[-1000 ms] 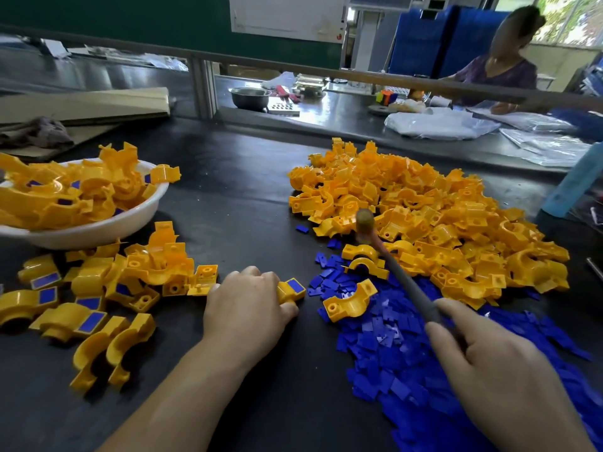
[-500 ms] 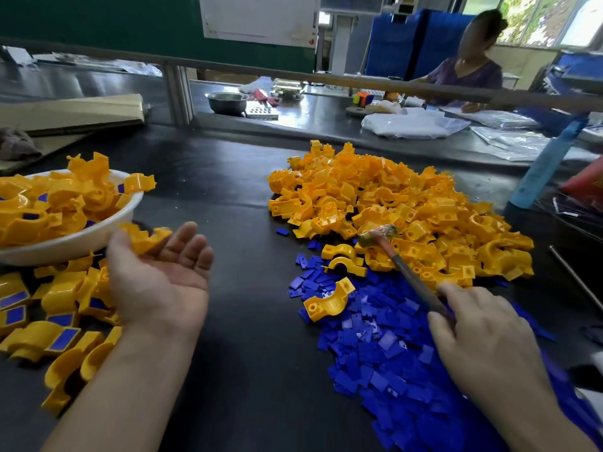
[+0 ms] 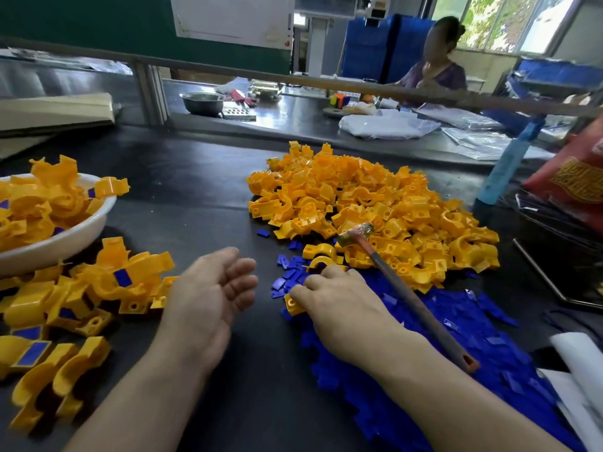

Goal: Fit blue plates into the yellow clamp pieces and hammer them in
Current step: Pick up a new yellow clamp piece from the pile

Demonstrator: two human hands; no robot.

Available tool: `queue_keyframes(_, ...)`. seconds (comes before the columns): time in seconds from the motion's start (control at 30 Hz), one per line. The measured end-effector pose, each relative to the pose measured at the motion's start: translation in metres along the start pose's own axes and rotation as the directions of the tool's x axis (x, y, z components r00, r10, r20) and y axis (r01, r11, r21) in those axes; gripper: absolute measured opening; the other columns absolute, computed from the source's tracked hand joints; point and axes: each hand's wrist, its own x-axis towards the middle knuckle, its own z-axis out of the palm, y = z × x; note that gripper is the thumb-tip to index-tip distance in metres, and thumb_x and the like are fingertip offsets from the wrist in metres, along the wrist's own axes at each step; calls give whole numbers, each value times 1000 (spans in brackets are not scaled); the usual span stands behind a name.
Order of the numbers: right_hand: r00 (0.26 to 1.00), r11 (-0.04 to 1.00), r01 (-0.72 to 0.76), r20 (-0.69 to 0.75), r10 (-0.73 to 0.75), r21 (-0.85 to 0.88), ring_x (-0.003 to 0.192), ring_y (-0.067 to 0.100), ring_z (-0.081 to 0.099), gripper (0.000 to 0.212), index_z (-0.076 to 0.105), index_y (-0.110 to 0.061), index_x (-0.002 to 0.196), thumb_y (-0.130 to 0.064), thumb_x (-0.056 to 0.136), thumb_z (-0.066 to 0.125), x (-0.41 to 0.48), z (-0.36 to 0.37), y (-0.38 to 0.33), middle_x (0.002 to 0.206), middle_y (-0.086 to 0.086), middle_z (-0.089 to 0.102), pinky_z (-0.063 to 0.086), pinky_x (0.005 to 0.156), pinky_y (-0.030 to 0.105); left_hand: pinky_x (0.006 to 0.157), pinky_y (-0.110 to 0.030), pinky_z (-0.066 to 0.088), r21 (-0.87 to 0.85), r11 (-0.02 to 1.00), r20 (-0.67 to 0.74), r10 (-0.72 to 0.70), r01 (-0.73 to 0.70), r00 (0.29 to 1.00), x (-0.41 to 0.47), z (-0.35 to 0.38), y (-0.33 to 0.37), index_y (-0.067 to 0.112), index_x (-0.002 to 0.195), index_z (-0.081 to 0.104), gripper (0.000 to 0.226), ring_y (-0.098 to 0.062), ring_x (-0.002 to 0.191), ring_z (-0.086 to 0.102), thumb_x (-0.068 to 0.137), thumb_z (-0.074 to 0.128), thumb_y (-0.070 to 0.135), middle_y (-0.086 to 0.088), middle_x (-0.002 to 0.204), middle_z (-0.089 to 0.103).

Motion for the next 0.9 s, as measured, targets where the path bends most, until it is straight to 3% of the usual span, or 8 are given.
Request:
queue_keyframes(0.1,992,998,-50,-114,52,28,103,25,46,24,54,-25,118,-27,95,47,-6,-1,-1,112,1,59,38,82,41,48,-21,52,163,987,57,-12,3,998,1,4,-9,11,102,61,9,-10,55,66,98,57,19,1,67,72)
queue_keyframes(0.23,957,888,-101,-202,210,449,91,8,49,21,56,-32,109,-33,97,39,-25,-11,-1,101,-13,57,46,80,33,70,-30,57,334,942,184,-29,-35,983,-7,4,-16,19,108,67,17,-18,87,74,92,65,23,-2,92,78)
queue_keyframes(0.37,961,634,-122,-68,267,764,90,-5,50,18,55,-41,108,-37,97,41,-47,-18,-8,95,-21,53,46,72,20,77,-35,59,256,966,431,-158,47,888,-20,7,-20,16,105,75,30,-22,87,71,80,69,31,-12,102,75)
queue_keyframes(0.57,924,413,-190,21,381,890,86,5,62,19,60,-38,92,-34,98,42,-68,-13,-3,92,-10,62,57,73,32,81,-36,59,159,976,511,-208,146,834,-27,15,-36,3,109,69,41,-30,98,71,72,80,18,-21,111,71)
queue_keyframes(0.67,928,570,-224,-6,373,790,89,1,57,15,53,-44,106,-41,95,44,-75,-6,-2,99,-18,56,53,76,27,72,-32,59,205,976,456,-163,75,875,-27,17,-39,14,93,75,26,-24,87,73,71,84,24,-16,100,75)
queue_keyframes(0.77,924,856,-329,-52,379,400,96,2,51,45,26,-46,127,-63,87,39,-81,-1,8,109,-19,46,46,73,21,68,-36,55,252,967,317,-105,23,942,-20,16,-34,17,85,71,24,-22,76,73,69,75,34,-11,88,76)
queue_keyframes(0.83,899,870,-423,-3,438,252,94,8,55,60,14,-43,132,-70,83,38,-85,1,20,108,-16,51,42,63,24,69,-38,54,270,963,207,-81,23,975,-11,13,-30,16,88,68,16,-19,71,71,79,69,29,-6,79,74)
queue_keyframes(0.9,887,869,-462,66,458,179,90,12,60,61,18,-42,132,-74,82,36,-86,6,28,101,-14,58,41,56,27,70,-37,53,268,962,123,-80,45,989,-6,10,-26,17,90,68,10,-16,69,69,92,62,24,-2,73,72)
